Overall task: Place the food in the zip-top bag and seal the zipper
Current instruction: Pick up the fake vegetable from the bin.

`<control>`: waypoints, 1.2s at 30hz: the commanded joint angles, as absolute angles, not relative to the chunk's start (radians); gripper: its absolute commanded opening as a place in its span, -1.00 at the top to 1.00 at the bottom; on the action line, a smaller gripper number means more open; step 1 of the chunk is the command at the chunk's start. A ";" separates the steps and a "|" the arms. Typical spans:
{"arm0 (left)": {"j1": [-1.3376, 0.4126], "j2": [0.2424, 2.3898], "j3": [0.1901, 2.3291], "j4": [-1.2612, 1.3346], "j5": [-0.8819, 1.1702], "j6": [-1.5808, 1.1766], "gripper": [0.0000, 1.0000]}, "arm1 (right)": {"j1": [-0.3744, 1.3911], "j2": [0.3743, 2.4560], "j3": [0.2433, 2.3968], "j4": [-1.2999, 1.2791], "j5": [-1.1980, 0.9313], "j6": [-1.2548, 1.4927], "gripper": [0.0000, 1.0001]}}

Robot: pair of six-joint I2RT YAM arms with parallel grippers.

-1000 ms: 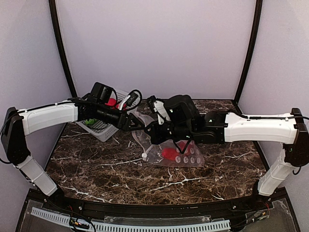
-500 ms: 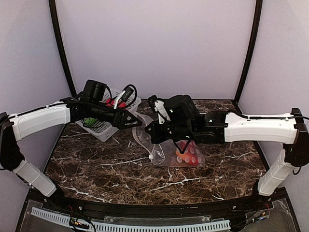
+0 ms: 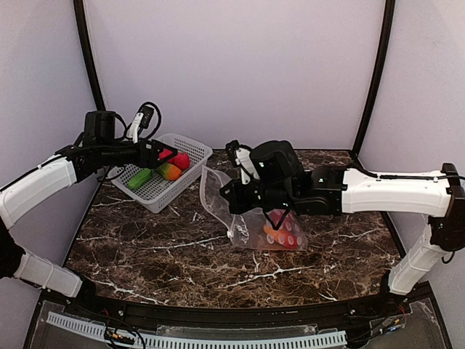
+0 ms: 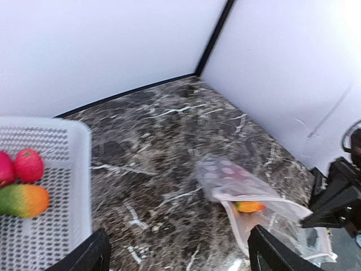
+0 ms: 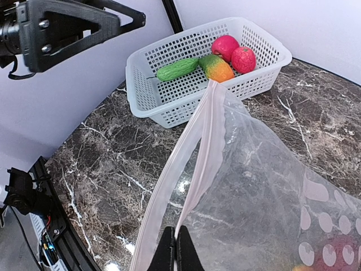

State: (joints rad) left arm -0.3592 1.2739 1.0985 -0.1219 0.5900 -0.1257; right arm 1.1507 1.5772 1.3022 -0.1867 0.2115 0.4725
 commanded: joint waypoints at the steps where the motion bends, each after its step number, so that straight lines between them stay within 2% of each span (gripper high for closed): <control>1: -0.295 1.332 1.146 -0.271 0.366 -0.098 -0.66 | 1.145 1.551 1.292 -0.180 0.234 0.476 1.00; 6: -0.254 1.442 1.225 -0.394 0.164 -0.009 -0.64 | 1.145 1.546 1.288 -0.179 0.230 0.470 1.00; 14: -0.151 1.645 1.360 -0.504 0.112 0.043 -0.58 | 1.141 1.518 1.262 -0.176 0.218 0.467 1.00; 20: -0.066 1.795 1.447 -0.550 0.095 0.074 -0.42 | 1.139 1.502 1.242 -0.147 0.199 0.471 1.00; 36: -0.052 2.041 1.600 -0.533 -0.056 0.161 -0.40 | 1.135 1.501 1.233 -0.143 0.188 0.473 1.00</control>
State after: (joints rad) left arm -0.0502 2.0171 1.5448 -0.5201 0.0074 0.1207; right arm 1.1404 1.5272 1.2461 -0.1715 0.1944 0.4717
